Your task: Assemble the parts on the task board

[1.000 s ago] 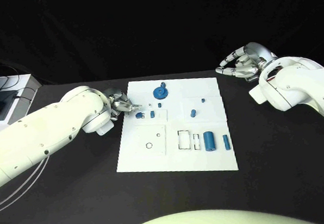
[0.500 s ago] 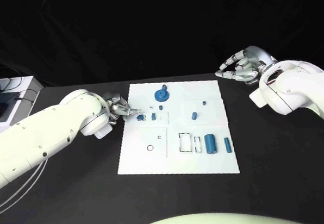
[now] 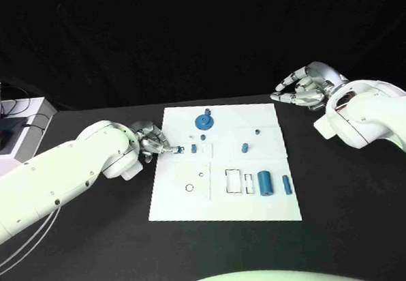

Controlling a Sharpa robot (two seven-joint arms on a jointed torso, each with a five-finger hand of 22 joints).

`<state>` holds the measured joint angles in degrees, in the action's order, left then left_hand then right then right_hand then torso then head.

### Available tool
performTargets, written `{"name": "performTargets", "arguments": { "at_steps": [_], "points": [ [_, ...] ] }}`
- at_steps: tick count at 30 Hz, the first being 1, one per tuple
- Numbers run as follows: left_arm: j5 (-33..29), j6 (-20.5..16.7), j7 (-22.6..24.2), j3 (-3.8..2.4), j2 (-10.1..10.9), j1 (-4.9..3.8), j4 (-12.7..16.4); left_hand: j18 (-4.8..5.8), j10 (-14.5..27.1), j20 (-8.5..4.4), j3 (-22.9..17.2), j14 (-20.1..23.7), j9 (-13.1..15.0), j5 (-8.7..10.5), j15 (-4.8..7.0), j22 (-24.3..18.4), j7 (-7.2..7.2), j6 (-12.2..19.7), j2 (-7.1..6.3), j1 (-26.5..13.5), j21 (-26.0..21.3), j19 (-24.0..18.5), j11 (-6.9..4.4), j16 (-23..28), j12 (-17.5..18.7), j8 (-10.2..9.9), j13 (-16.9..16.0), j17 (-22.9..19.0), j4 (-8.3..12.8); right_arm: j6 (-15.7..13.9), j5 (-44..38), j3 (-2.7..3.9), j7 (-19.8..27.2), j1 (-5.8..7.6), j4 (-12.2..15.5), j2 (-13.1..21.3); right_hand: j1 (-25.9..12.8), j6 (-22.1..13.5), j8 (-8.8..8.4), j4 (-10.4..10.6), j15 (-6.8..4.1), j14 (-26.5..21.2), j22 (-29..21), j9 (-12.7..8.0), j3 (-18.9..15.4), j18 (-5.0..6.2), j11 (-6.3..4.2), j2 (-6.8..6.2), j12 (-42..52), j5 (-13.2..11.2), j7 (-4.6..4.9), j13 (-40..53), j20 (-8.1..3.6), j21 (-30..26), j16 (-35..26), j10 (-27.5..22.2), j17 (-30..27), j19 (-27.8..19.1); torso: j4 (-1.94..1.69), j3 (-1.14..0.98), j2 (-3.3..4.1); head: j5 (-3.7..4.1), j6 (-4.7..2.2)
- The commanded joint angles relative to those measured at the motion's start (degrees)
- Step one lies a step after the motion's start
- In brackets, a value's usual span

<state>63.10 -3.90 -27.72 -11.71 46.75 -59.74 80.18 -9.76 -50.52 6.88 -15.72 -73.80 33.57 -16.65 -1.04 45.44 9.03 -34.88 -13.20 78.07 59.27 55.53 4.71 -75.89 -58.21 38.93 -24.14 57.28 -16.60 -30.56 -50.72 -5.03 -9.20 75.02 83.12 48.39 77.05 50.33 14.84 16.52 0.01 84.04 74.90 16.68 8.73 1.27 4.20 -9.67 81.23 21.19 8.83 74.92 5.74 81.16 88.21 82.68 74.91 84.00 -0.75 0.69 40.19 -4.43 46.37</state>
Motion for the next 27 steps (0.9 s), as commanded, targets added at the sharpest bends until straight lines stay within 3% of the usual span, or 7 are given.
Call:
{"name": "performTargets", "arguments": {
  "at_steps": [1,2,5,9,12,18,27],
  "points": [
    [1.7,-6.6,10.9,-0.02,0.8,0.80,1.4,-0.70,1.7,0.38,-0.2,2.9,-1.0,-0.13,-0.40,-2.4,0.32,0.6,-0.32,2.7,-2.5,-2.1,0.39,2.0,0.8,0.5,1.0,-4.0,0.1,0.6,-0.8,-0.03,0.8,-0.14,0.1,0.1,-0.3,-0.3,0.21,-0.1,-0.29,4.5,9.3,0.0,0.3,0.82,-0.19,0.14,0.1,0.3,0.04,6.8,-0.20,-0.2,-0.2,0.0,8.7,2.5,-0.12,-0.05,0.02,-0.08,-0.19],
    [1.9,-7.7,12.7,-0.02,1.1,1.18,1.8,-0.70,2.6,0.60,-0.7,5.7,-1.7,-0.17,-0.58,-2.9,0.39,0.7,-0.59,4.1,-3.4,-2.7,0.53,3.9,1.5,0.7,1.7,-7.8,0.2,0.6,-0.9,-0.03,0.8,-0.19,0.1,0.1,-0.3,-0.3,0.21,-0.1,-0.29,4.5,9.3,0.0,0.3,0.82,-0.19,0.14,0.1,0.3,0.04,6.8,-0.20,-0.2,-0.2,0.0,8.7,2.5,-0.10,-0.06,0.02,-0.14,-0.21],
    [3.0,-11.0,17.1,-0.02,2.0,2.59,2.9,-0.73,4.3,0.88,-2.9,8.7,-4.0,-0.20,-0.77,-3.5,0.57,1.5,-1.00,7.8,-4.6,-3.5,0.69,5.3,3.4,0.2,3.6,-11.0,0.5,0.5,-1.1,-0.06,0.9,-0.33,0.0,0.1,-0.1,-0.3,0.28,-0.2,-0.30,4.5,9.4,0.1,0.5,0.81,-0.20,0.06,0.1,0.3,0.03,6.8,-0.21,-0.2,-0.2,0.0,8.8,2.5,-0.17,0.00,-0.02,-0.18,-0.28],
    [4.1,-12.2,19.1,-0.02,2.1,3.70,2.7,-0.65,4.3,1.32,-4.3,9.6,-6.7,0.17,-1.51,-3.7,1.57,0.2,-1.79,8.6,-5.0,-3.5,1.63,5.2,4.3,-0.8,5.2,-12.4,0.2,0.5,-1.3,-0.08,0.9,-0.46,0.0,0.2,-0.1,-0.3,0.28,-0.2,-0.30,4.5,9.4,0.1,0.5,0.81,-0.20,0.06,0.1,0.3,0.03,6.8,-0.21,-0.2,-0.2,0.0,8.8,2.5,-0.10,0.13,-0.02,-0.25,-0.45],
    [5.2,-12.4,19.8,-0.02,2.0,4.27,2.3,-0.69,4.5,1.44,-4.5,9.8,-7.5,0.44,-1.56,-3.7,1.48,0.1,-1.99,9.0,-5.0,-3.5,1.65,5.2,4.6,-1.1,5.6,-12.7,0.4,0.5,-1.5,-0.09,1.0,-0.53,0.1,0.2,-0.1,-0.3,0.30,-0.2,-0.31,4.5,9.4,0.1,0.5,0.81,-0.20,0.05,0.1,0.3,0.03,6.8,-0.21,-0.2,-0.2,0.0,8.8,2.5,-0.03,0.08,0.01,-0.32,-0.53],
    [7.9,-12.7,20.6,-0.02,1.5,4.97,1.4,-0.74,4.5,1.50,-4.8,9.9,-8.9,0.77,-1.53,-3.7,1.37,0.5,-2.23,9.6,-5.1,-3.5,1.58,4.9,4.8,-2.0,6.3,-12.9,0.5,0.5,-2.1,-0.11,1.0,-0.66,0.3,0.3,-0.1,-0.3,0.30,-0.2,-0.31,4.5,9.4,0.1,0.5,0.81,-0.20,0.05,0.1,0.3,0.03,6.8,-0.21,-0.2,-0.2,0.0,8.8,2.5,0.17,0.08,0.12,-0.43,-0.62],
    [10.7,-13.3,20.4,-0.02,0.9,5.31,0.7,-0.76,3.9,1.46,-5.4,7.9,-11.2,1.02,-1.53,-3.4,1.45,-2.2,-2.12,10.3,-4.6,-3.1,1.60,2.7,4.5,-2.4,7.1,-10.2,0.5,0.5,-2.3,-0.12,1.0,-0.75,0.4,0.3,-0.1,-0.3,0.30,-0.2,-0.31,4.5,9.4,0.1,0.5,0.81,-0.20,0.05,0.1,0.3,0.03,6.8,-0.21,-0.2,-0.2,0.0,8.8,2.5,-0.03,0.03,0.10,-0.36,-0.48]
  ]
}}
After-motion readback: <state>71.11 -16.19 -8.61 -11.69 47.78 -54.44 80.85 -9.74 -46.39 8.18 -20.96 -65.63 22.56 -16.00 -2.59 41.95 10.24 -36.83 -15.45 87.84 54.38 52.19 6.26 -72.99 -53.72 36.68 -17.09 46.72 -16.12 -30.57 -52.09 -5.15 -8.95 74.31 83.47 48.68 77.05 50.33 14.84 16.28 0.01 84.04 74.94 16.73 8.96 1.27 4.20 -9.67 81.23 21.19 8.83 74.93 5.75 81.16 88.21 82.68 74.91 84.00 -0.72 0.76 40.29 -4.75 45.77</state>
